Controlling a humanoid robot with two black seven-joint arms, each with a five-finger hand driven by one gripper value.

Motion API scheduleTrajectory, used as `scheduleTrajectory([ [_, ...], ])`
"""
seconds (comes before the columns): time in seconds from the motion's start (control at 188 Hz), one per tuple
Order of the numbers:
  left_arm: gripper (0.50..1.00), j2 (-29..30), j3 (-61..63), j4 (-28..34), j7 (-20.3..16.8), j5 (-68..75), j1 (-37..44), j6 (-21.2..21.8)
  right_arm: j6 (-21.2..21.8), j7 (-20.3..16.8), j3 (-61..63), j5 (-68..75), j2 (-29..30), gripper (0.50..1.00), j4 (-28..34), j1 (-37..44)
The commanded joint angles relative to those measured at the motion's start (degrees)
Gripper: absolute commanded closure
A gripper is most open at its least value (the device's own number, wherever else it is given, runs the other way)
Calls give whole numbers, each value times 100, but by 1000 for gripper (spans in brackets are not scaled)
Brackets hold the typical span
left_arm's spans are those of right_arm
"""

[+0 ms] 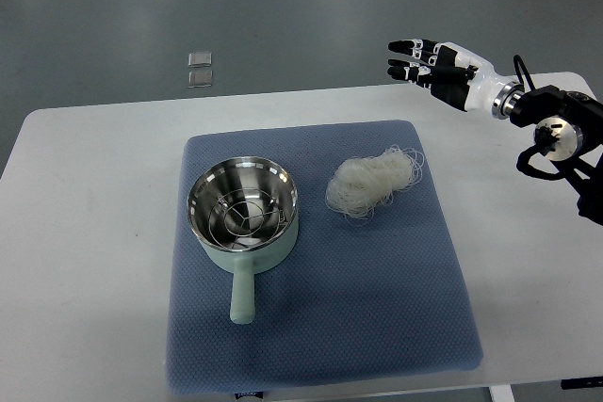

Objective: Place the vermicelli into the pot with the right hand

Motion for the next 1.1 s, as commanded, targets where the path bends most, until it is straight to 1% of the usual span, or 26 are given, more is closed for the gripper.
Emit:
scheduleTrajectory([
  [0.0,500,0,8,6,-9,0,9,9,2,0,-2,7,4,572,1,7],
  [0.245,500,0,-27,-64,-9,0,61,9,20,0,-2,-2,4,572,1,7],
  [0.809,500,0,-27,-12,-9,0,53,26,38,0,-10,-29,-92,572,97,16],
  [1.001,500,0,-9,-12,-9,0,53,26,38,17,-10,-442,-84,572,141,7],
  [1.097,500,0,-9,-12,0,0,53,26,29,35,-10,-740,-110,572,378,-20],
])
